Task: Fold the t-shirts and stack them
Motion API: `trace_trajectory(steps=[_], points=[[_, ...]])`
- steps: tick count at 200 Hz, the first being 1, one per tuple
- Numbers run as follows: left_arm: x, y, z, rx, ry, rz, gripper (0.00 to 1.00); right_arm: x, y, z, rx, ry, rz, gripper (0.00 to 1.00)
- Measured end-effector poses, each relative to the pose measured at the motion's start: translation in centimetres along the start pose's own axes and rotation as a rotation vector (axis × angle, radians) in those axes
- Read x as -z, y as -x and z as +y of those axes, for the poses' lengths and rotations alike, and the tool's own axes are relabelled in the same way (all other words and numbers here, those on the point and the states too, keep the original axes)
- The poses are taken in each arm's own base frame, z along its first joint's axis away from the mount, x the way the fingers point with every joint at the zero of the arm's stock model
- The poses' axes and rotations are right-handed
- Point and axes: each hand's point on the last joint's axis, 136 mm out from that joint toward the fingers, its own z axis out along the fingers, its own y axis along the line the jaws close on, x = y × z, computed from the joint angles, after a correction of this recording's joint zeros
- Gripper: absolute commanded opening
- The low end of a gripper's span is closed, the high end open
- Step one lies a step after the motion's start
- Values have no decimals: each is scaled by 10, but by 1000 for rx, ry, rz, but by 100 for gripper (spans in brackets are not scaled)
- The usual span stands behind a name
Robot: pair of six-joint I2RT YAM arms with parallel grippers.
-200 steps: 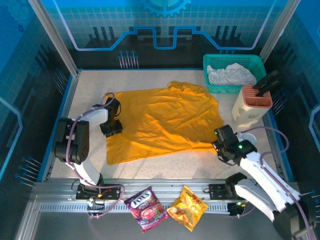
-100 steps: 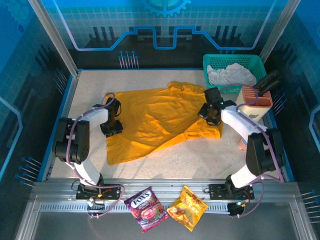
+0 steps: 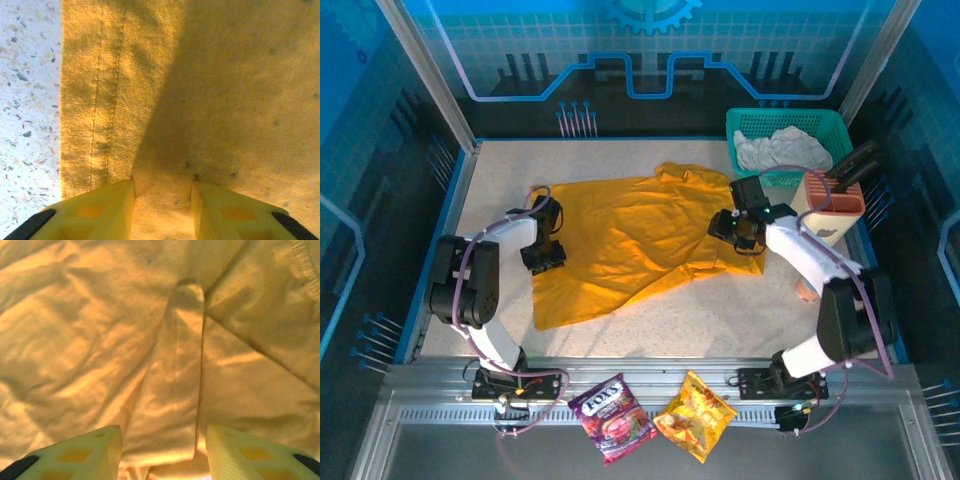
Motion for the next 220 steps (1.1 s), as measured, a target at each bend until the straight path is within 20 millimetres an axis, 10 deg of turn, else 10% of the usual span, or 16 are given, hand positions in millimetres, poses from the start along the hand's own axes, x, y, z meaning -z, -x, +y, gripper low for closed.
trace_trajectory(steps=[157,220], points=[[1,-5,-8,-36,3,-5,36,-73,-38,-17,-41,-40,185,36],[1,-5,-8,-36,4,-5,36,-78,-39,-12,-63,-17,191,0]])
